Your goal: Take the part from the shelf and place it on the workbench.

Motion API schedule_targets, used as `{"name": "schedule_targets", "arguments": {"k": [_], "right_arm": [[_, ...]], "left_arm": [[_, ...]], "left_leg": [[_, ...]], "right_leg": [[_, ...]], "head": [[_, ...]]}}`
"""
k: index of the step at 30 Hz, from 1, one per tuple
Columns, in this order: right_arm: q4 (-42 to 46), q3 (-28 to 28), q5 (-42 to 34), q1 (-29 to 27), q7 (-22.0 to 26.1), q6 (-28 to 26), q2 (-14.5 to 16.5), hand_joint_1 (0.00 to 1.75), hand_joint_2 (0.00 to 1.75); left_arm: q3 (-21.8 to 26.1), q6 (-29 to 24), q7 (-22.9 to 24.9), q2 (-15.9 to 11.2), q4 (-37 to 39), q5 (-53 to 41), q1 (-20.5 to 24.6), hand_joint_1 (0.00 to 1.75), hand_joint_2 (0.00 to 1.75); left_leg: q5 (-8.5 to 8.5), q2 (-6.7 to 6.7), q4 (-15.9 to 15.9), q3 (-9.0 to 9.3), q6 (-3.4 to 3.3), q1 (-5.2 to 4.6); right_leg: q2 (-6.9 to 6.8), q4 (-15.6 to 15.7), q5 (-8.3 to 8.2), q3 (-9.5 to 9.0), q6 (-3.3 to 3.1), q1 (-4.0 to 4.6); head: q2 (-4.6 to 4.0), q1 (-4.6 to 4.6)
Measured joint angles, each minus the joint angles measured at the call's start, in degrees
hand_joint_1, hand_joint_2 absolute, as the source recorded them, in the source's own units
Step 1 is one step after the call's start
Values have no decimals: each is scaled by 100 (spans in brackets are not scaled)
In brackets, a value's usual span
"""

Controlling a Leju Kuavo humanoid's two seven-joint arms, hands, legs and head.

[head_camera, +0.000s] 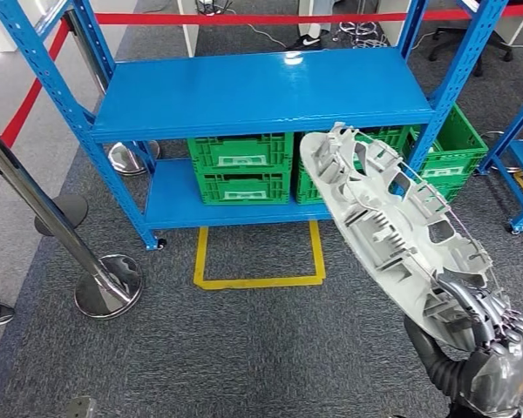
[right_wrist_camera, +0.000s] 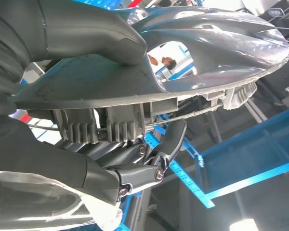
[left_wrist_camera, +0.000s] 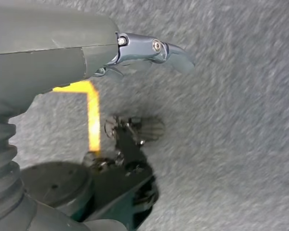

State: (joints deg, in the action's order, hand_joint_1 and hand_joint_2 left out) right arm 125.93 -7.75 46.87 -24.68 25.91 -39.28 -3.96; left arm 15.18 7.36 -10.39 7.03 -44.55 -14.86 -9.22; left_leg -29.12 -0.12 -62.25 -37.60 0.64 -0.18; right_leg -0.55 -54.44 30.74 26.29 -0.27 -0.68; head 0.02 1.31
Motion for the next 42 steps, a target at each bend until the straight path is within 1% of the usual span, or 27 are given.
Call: {"name": "schedule_targets", "arguments": {"k": [1,2,3,4,5,7,9,12,14,17,18,20,21,23,25,27,28,29,31,33,34,35,36,37,39,40,42], "right_arm": [[1,2,-2,-6,0,0,6,175,175],[1,3,-4,-10,-1,0,12,175,175],[1,4,-4,-14,-1,0,19,175,175],[1,4,-3,-17,-2,0,26,175,175],[1,4,-3,-23,-2,0,31,175,175],[3,5,-3,-34,-4,0,40,175,175],[7,8,-3,-38,-7,0,46,175,175],[13,22,-1,-43,-14,0,50,175,175],[18,38,-1,-51,-16,0,56,175,175],[19,59,-8,-54,-18,0,70,175,175],[19,70,-9,-55,-21,0,74,175,175],[18,90,-12,-56,-26,0,79,175,175],[19,96,-12,-56,-26,0,80,175,175],[22,103,-12,-51,-28,0,81,175,175],[28,109,-12,-50,-31,0,82,175,175],[31,113,-11,-56,-32,0,86,175,175],[31,114,-11,-53,-32,0,92,175,175],[31,116,-10,-50,-32,0,98,175,175],[31,126,-10,-48,-34,0,115,175,175],[31,133,-10,-50,-35,0,131,175,175],[31,133,-10,-50,-34,0,138,175,175],[31,133,-10,-50,-33,0,142,175,175],[31,133,-10,-50,-33,0,145,175,175],[31,134,-8,-50,-32,0,152,175,175],[31,138,-4,-48,-30,0,171,175,175],[31,140,-2,-44,-27,0,182,175,175],[31,145,-2,-41,-13,-1,196,175,175]], "left_arm": [[1,57,31,7,23,-21,9,0,175],[1,100,61,15,39,-40,20,0,175],[2,134,91,21,49,-55,28,0,175],[2,155,113,26,53,-67,33,0,175],[3,167,129,28,55,-71,34,0,175],[5,183,154,26,55,-72,38,0,175],[9,208,171,22,55,-75,43,0,175],[11,267,226,39,55,-88,37,0,175],[14,288,266,57,55,-108,33,0,175],[22,288,282,68,55,-139,33,0,175],[24,285,283,72,55,-148,33,0,175],[28,279,283,79,55,-162,34,0,175],[29,277,283,80,55,-167,36,0,175],[38,274,283,78,55,-169,39,0,175],[48,272,283,75,55,-169,41,0,175],[52,271,283,75,55,-170,32,0,175],[55,271,283,74,55,-171,26,0,175],[58,270,283,73,55,-172,19,0,175],[60,270,283,76,55,-174,13,0,175],[59,270,283,81,56,-175,16,0,175],[59,270,283,82,56,-175,20,0,175],[59,270,283,82,56,-177,23,0,175],[59,270,283,82,55,-181,26,0,175],[62,270,282,79,55,-186,30,0,175],[70,271,280,70,54,-203,36,0,175],[76,272,279,66,54,-209,39,0,175],[85,282,277,72,55,-228,38,0,175]], "left_leg": [[-319,0,-360,-53,28,11],[-522,0,-713,-89,44,20],[-576,0,-974,-83,50,24],[-497,0,-1068,-11,44,24],[-339,0,-958,148,23,21],[-103,-5,-271,662,-73,-4],[-118,-8,424,1073,-159,-41],[-60,5,720,1108,-227,-68],[75,32,807,1015,-291,-37],[233,73,806,810,-330,-24],[277,86,781,733,-323,-23],[353,112,706,568,-289,-7],[382,120,655,489,-261,5],[435,126,551,356,-198,6],[514,125,485,274,-141,-13],[585,119,466,219,-91,-9],[526,108,434,183,-62,0],[362,92,328,138,-31,9],[-216,63,-209,15,19,29],[-631,56,-905,-63,37,42],[-640,54,-1098,-31,31,43],[-531,49,-1107,76,13,40],[-363,38,-930,265,-22,34],[-230,1,-591,531,-80,21],[-204,-77,238,1080,-185,-15],[-251,-107,519,1240,-212,-36],[-226,-91,721,1280,-217,-60]], "right_leg": [[-3,-17,-59,66,-23,7],[-8,-42,-114,139,-29,15],[-12,-78,-167,224,-29,22],[-14,-123,-216,317,-27,29],[-13,-169,-258,422,-23,38],[-10,-252,-331,596,-6,56],[-15,-294,-415,697,45,59],[-15,-273,-544,803,161,31],[18,-428,-311,935,223,31],[40,-1374,414,1200,310,-5],[40,-1655,489,1219,339,-19],[37,-1688,268,1017,392,-48],[32,-1414,86,779,418,-70],[26,-653,3,250,452,-92],[30,-229,115,1,406,-79],[30,-204,78,59,297,-71],[28,-214,41,119,240,-71],[22,-223,-6,183,169,-75],[18,-245,-114,319,57,-65],[22,-282,-227,484,15,-39],[28,-308,-278,576,12,-26],[38,-337,-324,665,12,-12],[53,-363,-371,751,14,2],[69,-383,-418,823,19,10],[101,-399,-524,922,65,27],[111,-391,-585,952,103,18],[134,-340,-715,993,190,-5]], "head": [[0,-8],[0,-11],[0,-11],[0,-13],[0,-14],[0,-12],[0,-7],[0,-12],[0,7],[0,38],[0,39],[0,44],[0,46],[0,55],[0,64],[0,65],[1,61],[1,52],[1,28],[0,17],[0,19],[0,16],[0,16],[0,18],[0,22],[0,24],[0,23]]}}
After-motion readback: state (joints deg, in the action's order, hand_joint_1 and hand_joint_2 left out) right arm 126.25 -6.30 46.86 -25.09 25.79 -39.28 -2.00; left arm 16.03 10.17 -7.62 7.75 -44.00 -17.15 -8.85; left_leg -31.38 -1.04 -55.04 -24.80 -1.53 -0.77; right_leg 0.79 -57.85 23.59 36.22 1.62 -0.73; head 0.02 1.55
